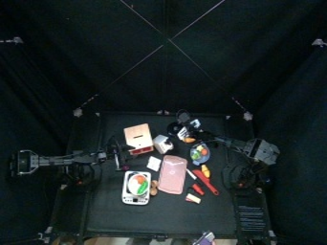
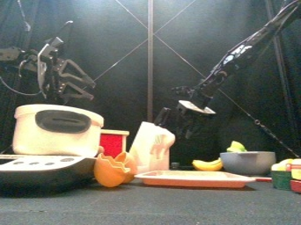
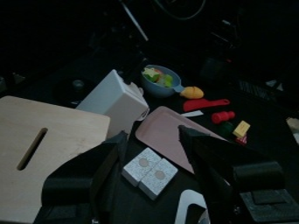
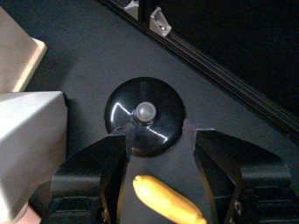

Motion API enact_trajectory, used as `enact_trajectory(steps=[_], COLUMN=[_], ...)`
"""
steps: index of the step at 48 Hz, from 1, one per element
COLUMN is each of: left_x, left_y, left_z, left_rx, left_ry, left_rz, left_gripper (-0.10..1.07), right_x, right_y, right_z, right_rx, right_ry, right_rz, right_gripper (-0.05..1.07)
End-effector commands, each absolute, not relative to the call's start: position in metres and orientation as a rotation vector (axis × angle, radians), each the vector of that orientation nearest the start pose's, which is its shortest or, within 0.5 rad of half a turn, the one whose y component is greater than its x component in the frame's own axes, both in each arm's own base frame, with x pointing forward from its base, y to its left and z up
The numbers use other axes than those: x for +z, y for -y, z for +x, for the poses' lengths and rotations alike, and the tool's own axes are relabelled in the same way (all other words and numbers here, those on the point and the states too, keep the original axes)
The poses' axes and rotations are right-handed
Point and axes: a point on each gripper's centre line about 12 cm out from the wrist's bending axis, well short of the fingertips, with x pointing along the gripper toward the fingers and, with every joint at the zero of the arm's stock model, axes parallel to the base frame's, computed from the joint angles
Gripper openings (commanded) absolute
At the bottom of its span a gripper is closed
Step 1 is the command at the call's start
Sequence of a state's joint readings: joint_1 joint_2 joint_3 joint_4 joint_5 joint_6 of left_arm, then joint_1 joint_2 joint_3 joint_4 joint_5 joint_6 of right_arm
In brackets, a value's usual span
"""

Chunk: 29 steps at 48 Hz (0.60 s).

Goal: Grab pairing knife handle

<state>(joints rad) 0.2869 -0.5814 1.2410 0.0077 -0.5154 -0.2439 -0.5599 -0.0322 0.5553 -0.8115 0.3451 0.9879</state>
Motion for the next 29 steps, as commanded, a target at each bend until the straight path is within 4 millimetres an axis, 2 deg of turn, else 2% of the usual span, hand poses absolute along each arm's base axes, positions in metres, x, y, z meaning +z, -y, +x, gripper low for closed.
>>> enact_trajectory(steps=[1, 10, 18, 22, 29], left_x=[0.214, 0.216, 0.216, 0.217, 0.22], left_y=[-0.067, -0.065, -0.065, -0.064, -0.063], left_z=[0.232, 0.234, 0.234, 0.235, 0.236], left_rx=[0.291, 0.28, 0.282, 0.277, 0.274], left_ry=[-0.096, -0.091, -0.091, -0.088, -0.075], left_rz=[-0.253, -0.251, -0.254, -0.256, -0.26], left_gripper=[0.87, 0.87, 0.87, 0.87, 0.87], right_x=[0.233, 0.243, 0.238, 0.235, 0.22], right_y=[0.209, 0.147, 0.093, 0.07, 0.042], right_z=[0.308, 0.287, 0.269, 0.26, 0.247], right_rx=[-0.823, -0.737, -0.611, -0.547, -0.469], right_ry=[-0.612, -0.606, -0.625, -0.633, -0.68], right_rz=[0.334, 0.406, 0.452, 0.477, 0.503], right_gripper=[0.85, 0.84, 0.84, 0.84, 0.84])
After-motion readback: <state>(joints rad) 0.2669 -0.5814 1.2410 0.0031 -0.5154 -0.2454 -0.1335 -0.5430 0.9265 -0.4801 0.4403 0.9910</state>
